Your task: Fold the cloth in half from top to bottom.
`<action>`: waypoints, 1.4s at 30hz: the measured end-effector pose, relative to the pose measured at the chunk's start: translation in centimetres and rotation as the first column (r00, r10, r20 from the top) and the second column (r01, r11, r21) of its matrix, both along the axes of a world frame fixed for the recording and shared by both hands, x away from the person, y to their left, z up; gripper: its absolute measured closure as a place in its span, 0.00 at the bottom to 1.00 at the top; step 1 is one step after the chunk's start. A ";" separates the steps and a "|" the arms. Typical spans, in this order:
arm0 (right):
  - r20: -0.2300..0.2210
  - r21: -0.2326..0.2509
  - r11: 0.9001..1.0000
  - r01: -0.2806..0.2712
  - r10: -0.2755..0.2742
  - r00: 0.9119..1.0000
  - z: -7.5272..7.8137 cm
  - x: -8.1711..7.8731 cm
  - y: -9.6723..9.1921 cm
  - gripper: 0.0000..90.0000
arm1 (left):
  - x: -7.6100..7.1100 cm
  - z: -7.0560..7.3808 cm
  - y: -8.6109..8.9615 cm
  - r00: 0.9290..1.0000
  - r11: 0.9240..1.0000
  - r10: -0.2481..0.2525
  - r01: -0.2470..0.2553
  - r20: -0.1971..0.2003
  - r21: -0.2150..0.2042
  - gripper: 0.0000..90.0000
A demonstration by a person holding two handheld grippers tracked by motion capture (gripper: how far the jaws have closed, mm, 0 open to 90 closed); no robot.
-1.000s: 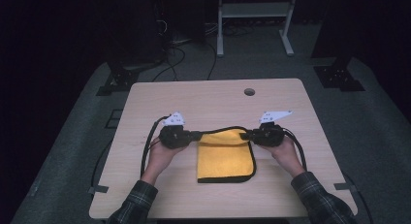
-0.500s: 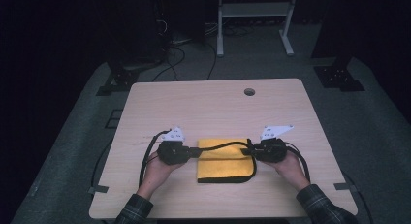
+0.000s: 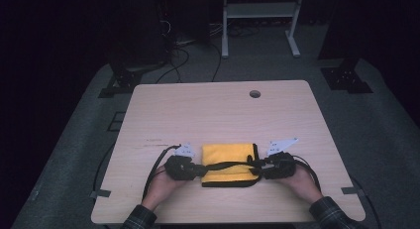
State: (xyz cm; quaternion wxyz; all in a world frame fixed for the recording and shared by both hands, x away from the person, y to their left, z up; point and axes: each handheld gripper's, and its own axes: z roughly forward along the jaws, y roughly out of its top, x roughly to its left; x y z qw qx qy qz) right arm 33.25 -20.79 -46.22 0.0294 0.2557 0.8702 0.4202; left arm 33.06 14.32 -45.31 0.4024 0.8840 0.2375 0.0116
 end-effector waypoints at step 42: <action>0.060 -0.059 0.998 -0.018 0.022 0.998 0.0 -1.9 0.4 0.48 | -2.1 0.0 -1.2 0.999 1.000 0.003 -0.003 0.041 0.012 0.57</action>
